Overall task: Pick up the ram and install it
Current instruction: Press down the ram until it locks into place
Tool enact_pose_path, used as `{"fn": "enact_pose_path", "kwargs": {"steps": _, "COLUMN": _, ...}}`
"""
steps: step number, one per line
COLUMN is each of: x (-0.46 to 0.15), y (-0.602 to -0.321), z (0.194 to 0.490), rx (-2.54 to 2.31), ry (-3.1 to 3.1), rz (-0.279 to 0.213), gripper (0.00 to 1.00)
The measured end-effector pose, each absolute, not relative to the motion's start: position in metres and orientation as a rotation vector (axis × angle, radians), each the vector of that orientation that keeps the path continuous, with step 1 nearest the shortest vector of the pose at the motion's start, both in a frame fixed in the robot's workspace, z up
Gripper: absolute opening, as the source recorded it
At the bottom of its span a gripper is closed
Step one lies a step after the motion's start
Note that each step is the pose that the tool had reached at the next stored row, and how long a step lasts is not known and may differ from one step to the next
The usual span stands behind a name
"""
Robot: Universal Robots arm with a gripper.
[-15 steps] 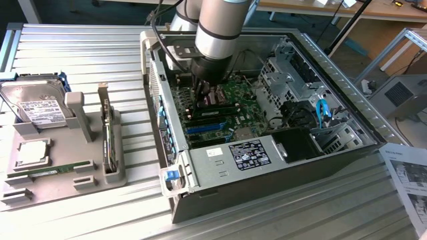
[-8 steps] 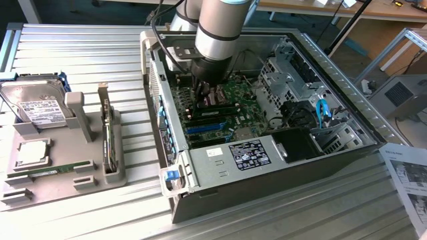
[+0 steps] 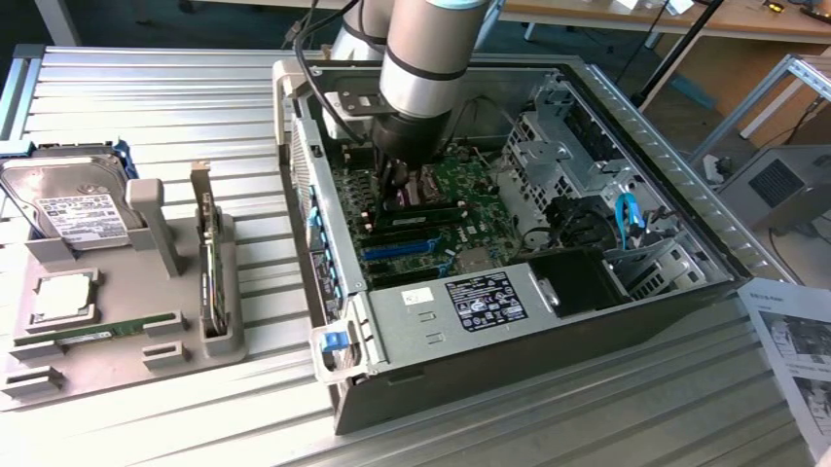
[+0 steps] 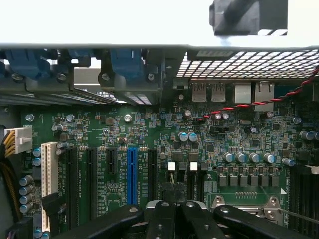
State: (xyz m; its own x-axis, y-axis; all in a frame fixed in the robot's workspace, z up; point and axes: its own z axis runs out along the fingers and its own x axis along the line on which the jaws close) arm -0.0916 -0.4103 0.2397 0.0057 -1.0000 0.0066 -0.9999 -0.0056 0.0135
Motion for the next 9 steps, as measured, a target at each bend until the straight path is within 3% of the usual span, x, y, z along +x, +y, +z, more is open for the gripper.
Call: {"fn": "enact_pose_path", "kwargs": {"steps": 9, "x": -0.0916, "y": -0.4107, "z": 0.238, "rx": 2.218, "ry": -2.205, "rz": -0.008, "gripper": 0.11}}
